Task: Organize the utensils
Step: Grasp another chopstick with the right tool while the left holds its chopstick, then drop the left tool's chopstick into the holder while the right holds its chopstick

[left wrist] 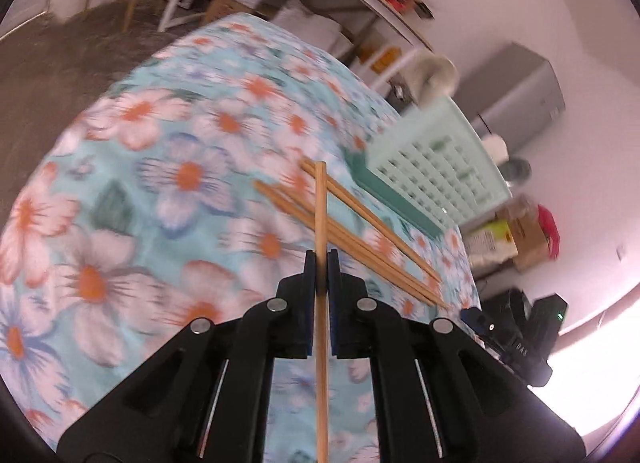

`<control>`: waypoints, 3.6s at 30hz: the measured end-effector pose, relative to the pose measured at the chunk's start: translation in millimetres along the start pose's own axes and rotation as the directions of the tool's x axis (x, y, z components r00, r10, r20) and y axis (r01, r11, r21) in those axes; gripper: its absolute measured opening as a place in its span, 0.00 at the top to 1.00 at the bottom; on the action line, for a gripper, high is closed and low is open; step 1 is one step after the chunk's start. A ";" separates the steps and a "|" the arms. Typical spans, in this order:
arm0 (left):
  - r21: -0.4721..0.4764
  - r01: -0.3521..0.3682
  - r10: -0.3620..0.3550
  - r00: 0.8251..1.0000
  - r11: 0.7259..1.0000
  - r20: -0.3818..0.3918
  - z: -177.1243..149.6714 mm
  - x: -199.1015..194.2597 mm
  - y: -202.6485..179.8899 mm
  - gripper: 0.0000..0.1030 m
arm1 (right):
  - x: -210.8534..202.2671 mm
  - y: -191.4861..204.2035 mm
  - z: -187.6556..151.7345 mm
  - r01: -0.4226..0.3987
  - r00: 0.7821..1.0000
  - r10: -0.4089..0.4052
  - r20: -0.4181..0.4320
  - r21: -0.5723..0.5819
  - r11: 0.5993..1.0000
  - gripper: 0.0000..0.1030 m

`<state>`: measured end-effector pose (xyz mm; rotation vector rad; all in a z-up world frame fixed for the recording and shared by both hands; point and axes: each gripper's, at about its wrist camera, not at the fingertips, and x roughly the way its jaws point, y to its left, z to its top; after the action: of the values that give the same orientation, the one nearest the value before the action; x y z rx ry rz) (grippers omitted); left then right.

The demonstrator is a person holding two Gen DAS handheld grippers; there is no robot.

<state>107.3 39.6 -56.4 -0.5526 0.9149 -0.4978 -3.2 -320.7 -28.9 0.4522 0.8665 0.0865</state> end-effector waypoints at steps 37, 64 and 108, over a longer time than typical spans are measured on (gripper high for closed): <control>-0.075 -0.100 0.107 0.990 0.992 0.097 2.1 -7.7 67.1 0.93 | 165.5 255.7 15.6 -0.249 0.961 0.033 -0.276 -0.799 0.547 0.89; 0.043 -0.002 -0.009 0.966 0.999 0.259 33.5 -35.5 -11.2 0.95 | -31.8 159.3 100.6 -0.148 0.930 0.274 0.247 -0.430 0.891 0.93; 0.524 0.014 -0.323 0.801 0.852 0.503 153.9 10.1 -280.0 0.95 | -77.4 59.5 97.8 -0.272 0.837 0.356 0.415 -0.248 0.930 0.93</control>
<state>195.4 -142.3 191.3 -0.2774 0.1217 -0.6610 26.4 -320.8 106.1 0.4186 0.3093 0.3487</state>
